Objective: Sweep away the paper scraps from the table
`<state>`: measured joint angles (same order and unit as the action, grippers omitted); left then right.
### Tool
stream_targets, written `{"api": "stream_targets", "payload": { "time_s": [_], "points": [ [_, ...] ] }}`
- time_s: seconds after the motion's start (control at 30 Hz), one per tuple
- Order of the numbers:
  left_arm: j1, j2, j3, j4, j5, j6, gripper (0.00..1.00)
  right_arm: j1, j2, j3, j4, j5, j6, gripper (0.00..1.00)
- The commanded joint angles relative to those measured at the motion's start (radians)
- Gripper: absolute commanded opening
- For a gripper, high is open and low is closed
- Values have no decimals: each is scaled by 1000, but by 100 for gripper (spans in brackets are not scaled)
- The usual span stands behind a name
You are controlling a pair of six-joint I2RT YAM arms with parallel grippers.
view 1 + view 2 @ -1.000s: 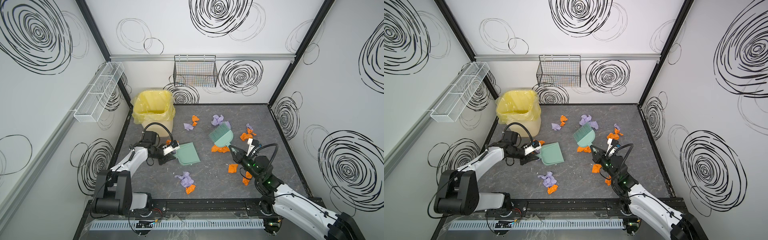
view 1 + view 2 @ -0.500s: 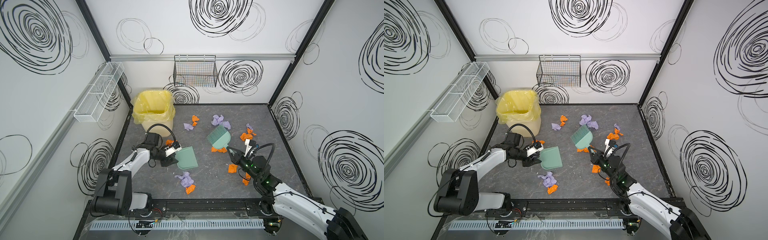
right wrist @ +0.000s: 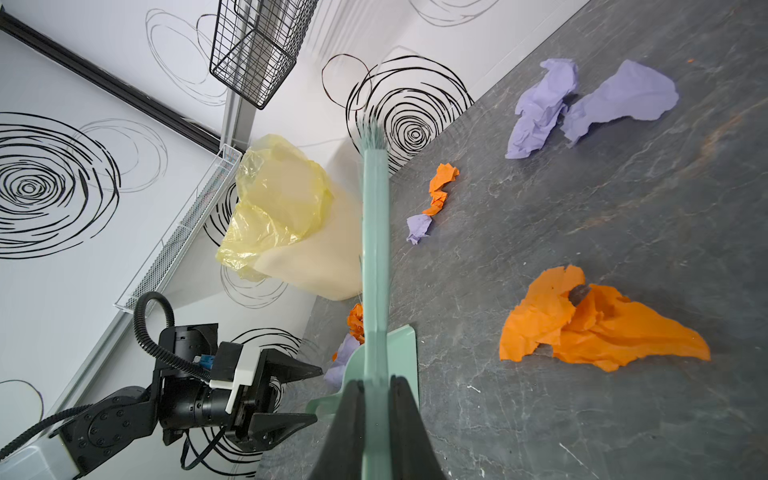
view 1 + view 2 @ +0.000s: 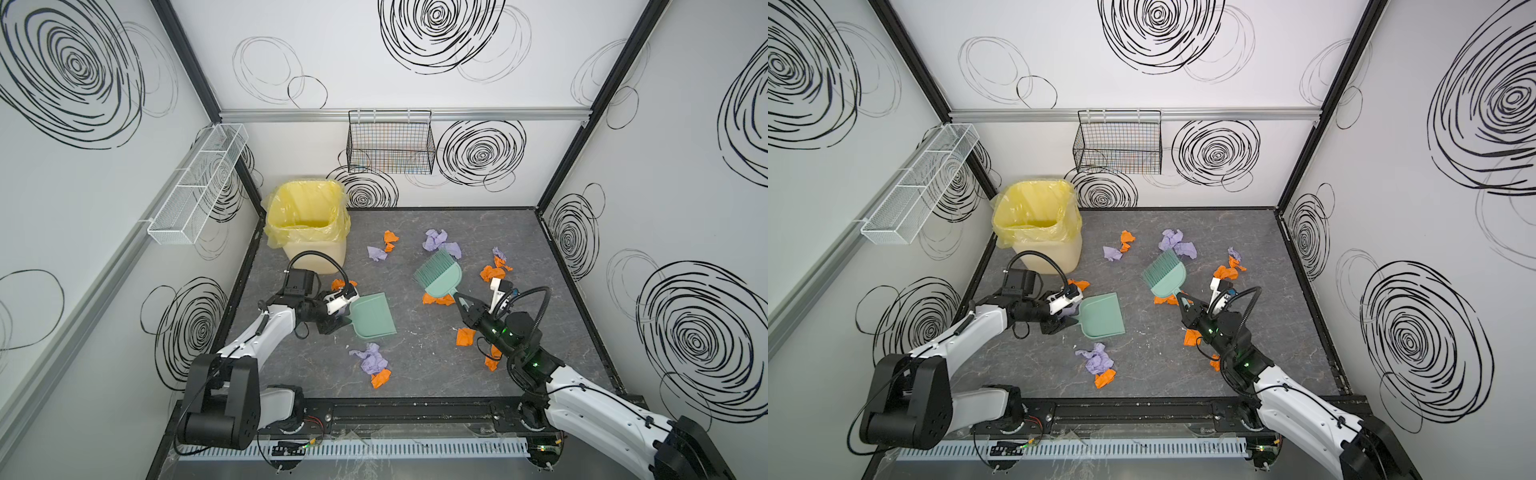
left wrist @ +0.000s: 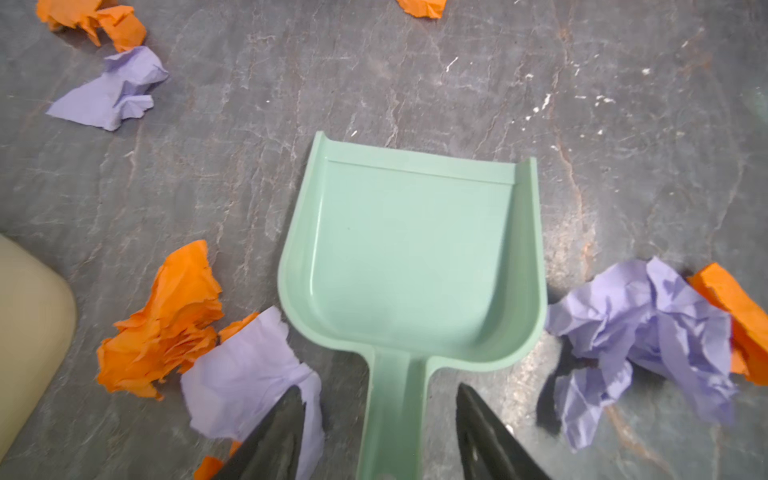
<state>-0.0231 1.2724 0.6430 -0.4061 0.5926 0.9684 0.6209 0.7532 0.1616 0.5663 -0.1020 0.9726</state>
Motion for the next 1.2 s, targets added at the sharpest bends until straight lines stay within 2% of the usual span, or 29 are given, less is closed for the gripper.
{"api": "stream_targets", "payload": {
  "time_s": [0.0,0.17,0.3,0.43,0.63,0.8,1.03,1.17],
  "points": [
    [53,-13,23,-64,-1,147,62,2,-17,-3,24,16,-8,0],
    [68,59,68,-168,56,251,61,3,4,-7,46,9,-2,0],
    [67,96,71,-178,73,299,61,4,4,-5,38,6,-2,0],
    [63,132,82,-178,74,299,61,4,-16,-4,13,16,-6,0],
    [39,176,83,-128,18,254,59,4,-6,-10,23,18,-5,0],
    [32,183,63,-93,7,246,54,3,14,-10,39,11,-2,0],
    [31,188,26,-41,44,245,57,4,17,-16,41,10,-3,0],
    [17,179,-1,9,23,241,57,4,10,-22,40,13,-2,0]
  ]
}}
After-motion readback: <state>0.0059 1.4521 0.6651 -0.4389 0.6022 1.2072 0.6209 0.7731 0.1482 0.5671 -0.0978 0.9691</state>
